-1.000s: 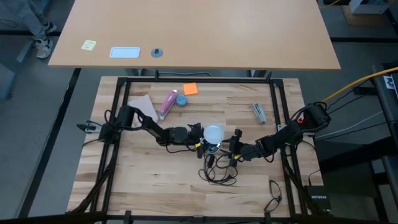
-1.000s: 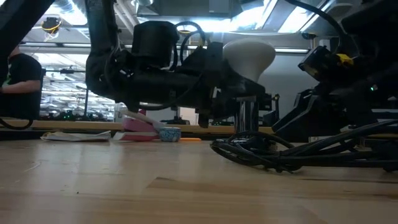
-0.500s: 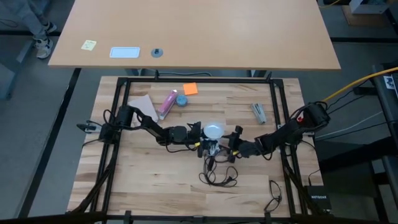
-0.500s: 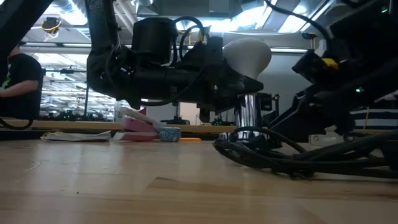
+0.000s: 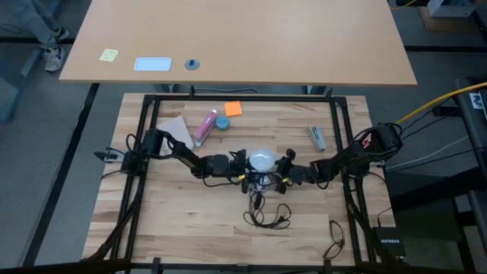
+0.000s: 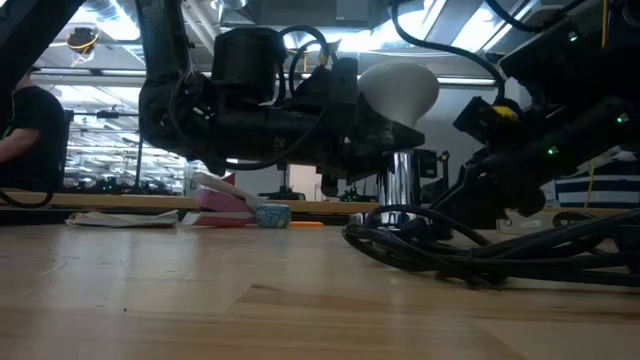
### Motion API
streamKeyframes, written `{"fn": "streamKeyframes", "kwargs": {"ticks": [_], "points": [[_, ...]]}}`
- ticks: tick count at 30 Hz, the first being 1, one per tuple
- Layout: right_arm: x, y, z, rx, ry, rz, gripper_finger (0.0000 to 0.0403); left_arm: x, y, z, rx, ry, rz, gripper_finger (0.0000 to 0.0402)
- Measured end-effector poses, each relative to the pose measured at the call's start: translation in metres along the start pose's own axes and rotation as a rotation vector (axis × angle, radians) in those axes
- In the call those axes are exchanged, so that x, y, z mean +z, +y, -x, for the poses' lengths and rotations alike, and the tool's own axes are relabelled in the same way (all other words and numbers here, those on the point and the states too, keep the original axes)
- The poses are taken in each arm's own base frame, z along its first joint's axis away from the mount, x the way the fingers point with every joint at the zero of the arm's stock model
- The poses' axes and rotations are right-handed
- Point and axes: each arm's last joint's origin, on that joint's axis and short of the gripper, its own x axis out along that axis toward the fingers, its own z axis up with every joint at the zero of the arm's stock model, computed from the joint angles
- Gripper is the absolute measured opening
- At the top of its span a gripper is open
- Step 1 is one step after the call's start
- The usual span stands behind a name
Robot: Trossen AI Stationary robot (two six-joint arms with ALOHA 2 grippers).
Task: Screw lightbulb
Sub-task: Remove the lightbulb from the lamp
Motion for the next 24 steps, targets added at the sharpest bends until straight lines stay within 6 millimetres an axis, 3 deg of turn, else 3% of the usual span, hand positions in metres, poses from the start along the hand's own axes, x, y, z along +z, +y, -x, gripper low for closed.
{"fn": "streamKeyframes", "kwargs": {"ticks": [15,24], "points": [[-0.002,0.009,0.002,0.268,0.081,-0.161,0.0209,0.0,0.0,0.0,0.008,0.002,-0.039,0.0141],[0.027,0.019,-0.007,0.293,0.003,-0.14,0.0209,0.0,0.003,0.0,0.034,-0.003,-0.053,0.014]]}}
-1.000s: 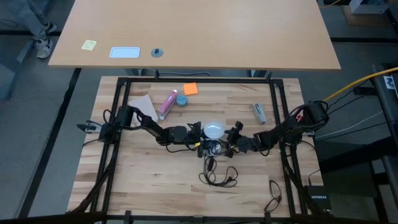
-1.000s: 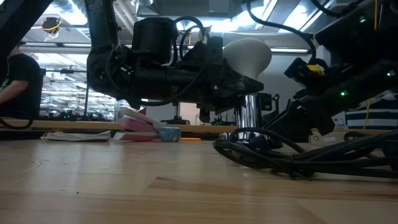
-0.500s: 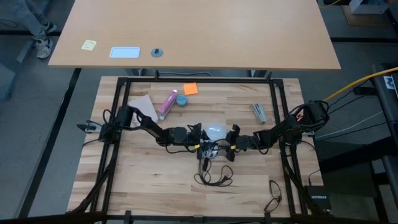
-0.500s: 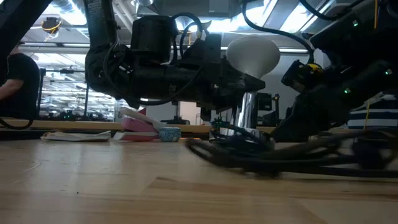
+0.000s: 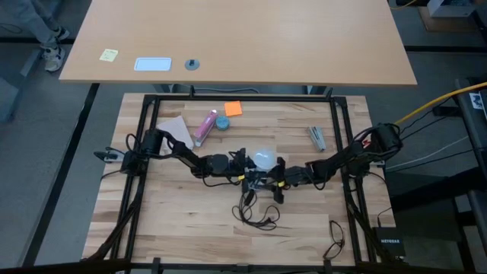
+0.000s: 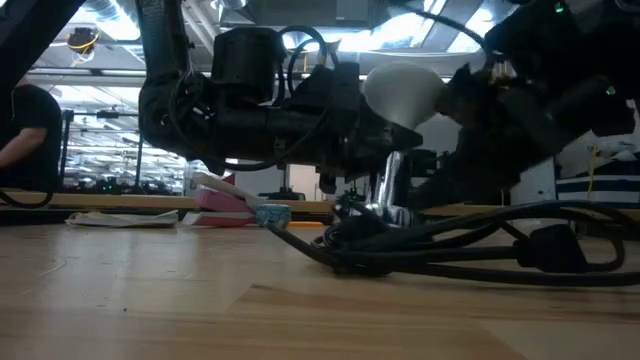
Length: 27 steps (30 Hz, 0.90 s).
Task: Screw lightbulb
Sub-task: Remove the lightbulb from the lamp
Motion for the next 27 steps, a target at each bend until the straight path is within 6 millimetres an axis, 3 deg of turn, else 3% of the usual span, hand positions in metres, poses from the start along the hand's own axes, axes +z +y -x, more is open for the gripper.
{"fn": "streamKeyframes", "kwargs": {"ticks": [18,24,27], "points": [[0.004,-0.001,-0.004,-0.099,0.04,0.046,0.0209,0.003,0.008,-0.001,0.019,-0.012,-0.003,0.0139],[0.009,-0.002,0.006,-0.124,0.072,0.157,0.0209,0.007,0.019,-0.002,0.047,-0.023,0.004,0.0139],[0.009,-0.006,0.015,-0.215,0.121,0.188,0.0209,0.009,0.027,-0.003,0.067,-0.028,-0.001,0.0139]]}}
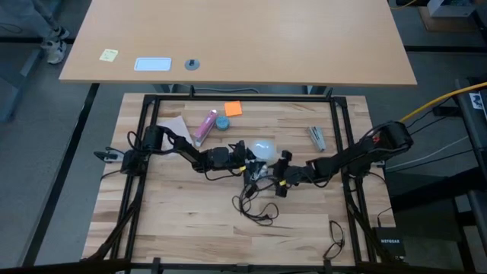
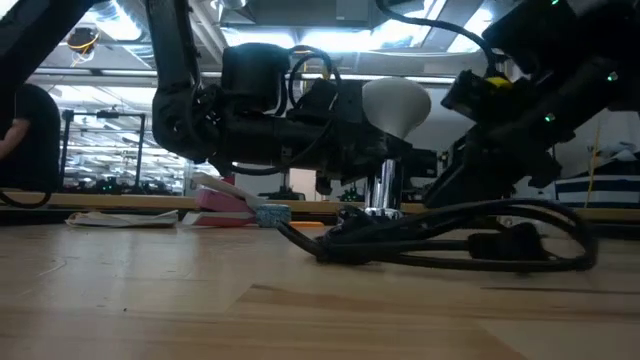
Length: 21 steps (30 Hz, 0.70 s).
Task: Screw lightbulb
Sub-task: Remove the lightbulb from the lamp
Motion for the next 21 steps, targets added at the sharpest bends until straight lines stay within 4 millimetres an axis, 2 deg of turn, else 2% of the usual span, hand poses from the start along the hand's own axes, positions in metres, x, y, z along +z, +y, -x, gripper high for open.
{"fn": "streamKeyframes", "kwargs": {"ticks": [5,7,12,21], "points": [[0.001,-0.01,0.007,-0.253,-0.008,0.065,0.0209,0.002,0.011,-0.001,0.036,0.006,-0.109,0.0139],[0.003,-0.013,0.006,-0.303,-0.02,0.054,0.0209,0.002,0.014,-0.001,0.069,0.005,-0.143,0.0139],[0.003,-0.023,0.002,-0.293,-0.003,0.027,0.0209,0.001,0.018,-0.002,0.094,0.037,-0.153,0.0139],[-0.003,-0.038,-0.015,-0.351,0.023,-0.015,0.0209,-0.002,0.01,-0.001,0.079,0.047,-0.161,0.0139]]}}
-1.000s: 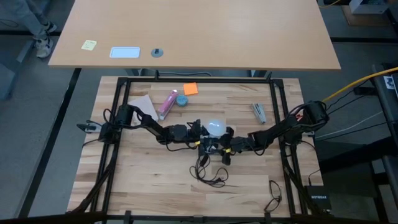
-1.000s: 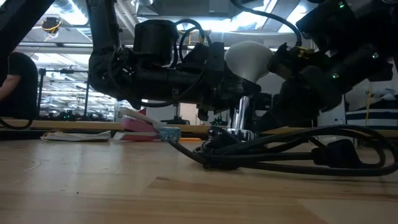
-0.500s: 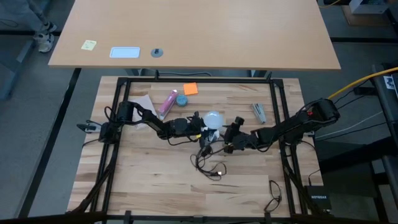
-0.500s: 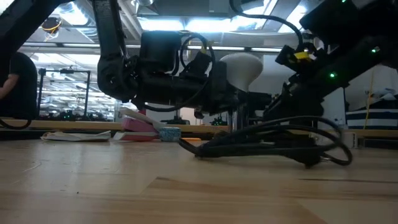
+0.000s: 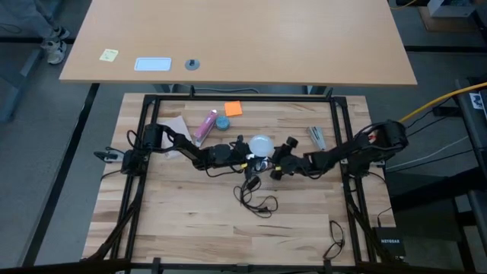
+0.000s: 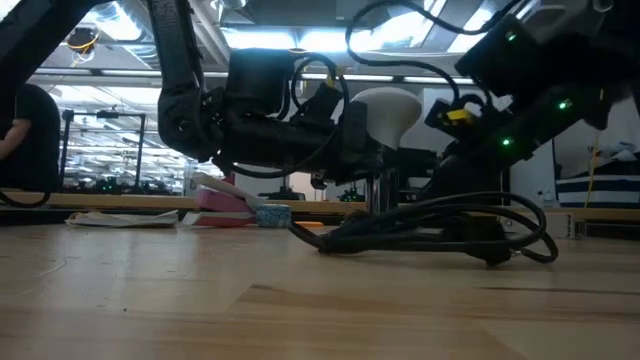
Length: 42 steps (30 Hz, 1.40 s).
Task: Screw lightbulb
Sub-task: Remove the lightbulb from the lamp
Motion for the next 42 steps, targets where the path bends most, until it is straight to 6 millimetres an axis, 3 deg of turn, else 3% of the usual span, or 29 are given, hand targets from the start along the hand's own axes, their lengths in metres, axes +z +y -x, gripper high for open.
{"fn": "streamKeyframes", "kwargs": {"ticks": [19,29,42], "points": [[-0.007,0.004,-0.018,0.042,-0.003,-0.12,0.0209,-0.001,-0.001,0.0,-0.008,0.002,0.004,0.0139],[-0.007,-0.003,-0.023,0.072,0.024,-0.306,0.0209,-0.001,-0.001,0.001,-0.009,-0.001,0.004,0.0139],[-0.007,0.01,-0.017,0.209,0.061,-0.464,0.0209,0.0,-0.001,0.001,-0.005,-0.01,-0.033,0.0139]]}}
